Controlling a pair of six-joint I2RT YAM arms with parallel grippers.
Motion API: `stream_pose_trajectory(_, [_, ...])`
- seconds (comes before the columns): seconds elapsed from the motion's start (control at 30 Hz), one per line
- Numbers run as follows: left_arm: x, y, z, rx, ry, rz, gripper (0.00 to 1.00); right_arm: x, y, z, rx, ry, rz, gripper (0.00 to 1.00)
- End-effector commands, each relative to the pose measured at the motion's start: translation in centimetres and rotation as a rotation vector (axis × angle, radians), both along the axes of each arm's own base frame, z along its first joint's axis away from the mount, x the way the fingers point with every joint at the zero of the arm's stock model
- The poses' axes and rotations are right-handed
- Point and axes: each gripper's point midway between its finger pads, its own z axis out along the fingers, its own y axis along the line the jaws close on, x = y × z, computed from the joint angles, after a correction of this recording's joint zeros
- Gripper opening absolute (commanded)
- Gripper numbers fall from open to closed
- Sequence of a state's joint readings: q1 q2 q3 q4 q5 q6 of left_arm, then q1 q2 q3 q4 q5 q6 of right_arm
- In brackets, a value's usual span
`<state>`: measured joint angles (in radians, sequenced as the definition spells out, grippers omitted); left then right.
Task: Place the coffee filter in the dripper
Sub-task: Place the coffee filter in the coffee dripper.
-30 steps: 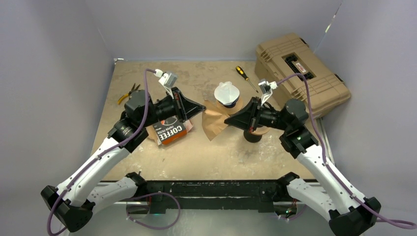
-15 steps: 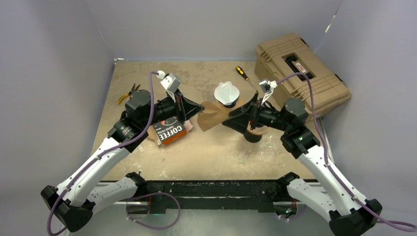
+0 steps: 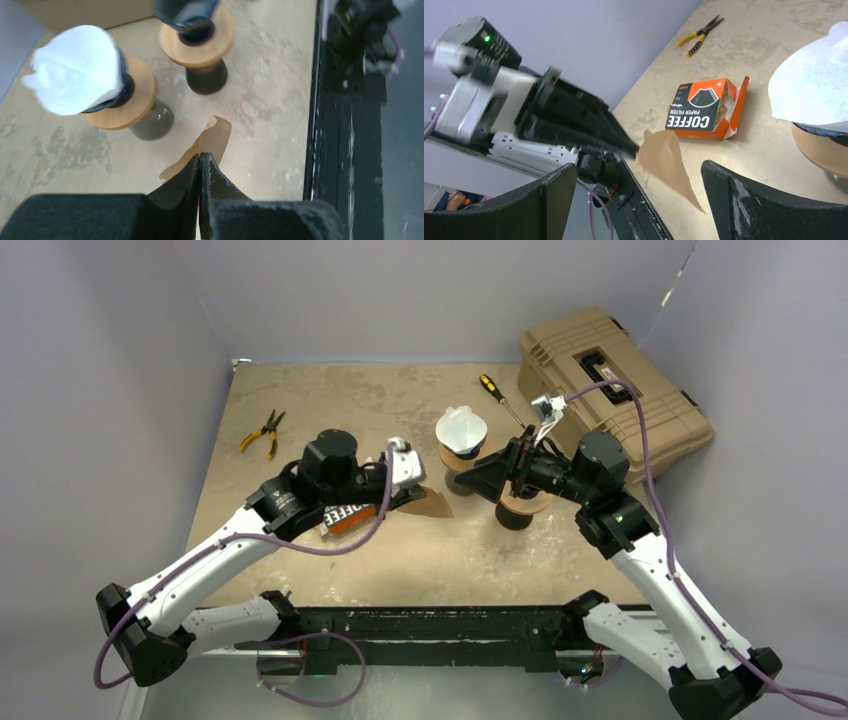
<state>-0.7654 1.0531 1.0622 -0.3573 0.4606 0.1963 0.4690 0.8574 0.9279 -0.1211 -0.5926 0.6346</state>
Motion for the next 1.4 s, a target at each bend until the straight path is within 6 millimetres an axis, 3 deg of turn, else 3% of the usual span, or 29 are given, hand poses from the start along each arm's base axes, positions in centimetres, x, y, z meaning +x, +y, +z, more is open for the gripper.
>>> stream_pose_trajectory(0.0, [-3.6,-0.6,-1.1,0.161,-0.324,-0.319,0.0,0.3,-0.1,0.4,-0.018,-0.009,-0.006,0.99])
stream_pose_trajectory(0.2, [-5.0,-0.7,-1.5,0.237,-0.604,-0.421,0.0,0.1,0.3,-1.6,-0.051,0.017,0.036,0.99])
stream_pose_trajectory(0.53, [-5.3,-1.7,-3.4,0.45,-0.93,-0.527,0.0,-0.3,1.3,-4.8,-0.079,0.059,0.117,0.98])
stream_pose_trajectory(0.8, [-5.5,-2.8,-3.8,0.525,-1.071,-0.578,0.0,-2.4,5.4,-6.5,-0.156,0.05,0.2,0.97])
stream_pose_trajectory(0.9, [-5.6,-2.8,-3.7,0.555,-1.109,-0.572,0.0,-2.4,6.1,-7.0,-0.179,0.059,0.188,0.91])
stream_pose_trajectory(1.13, [-6.4,-2.9,-3.3,0.553,-1.137,-0.562,0.0,-0.5,5.3,-7.4,-0.234,0.074,0.068,0.68])
stream_pose_trajectory(1.37, [-6.7,-2.9,-3.6,0.566,-1.135,-0.56,0.0,0.1,5.0,-7.7,-0.262,0.078,0.038,0.59])
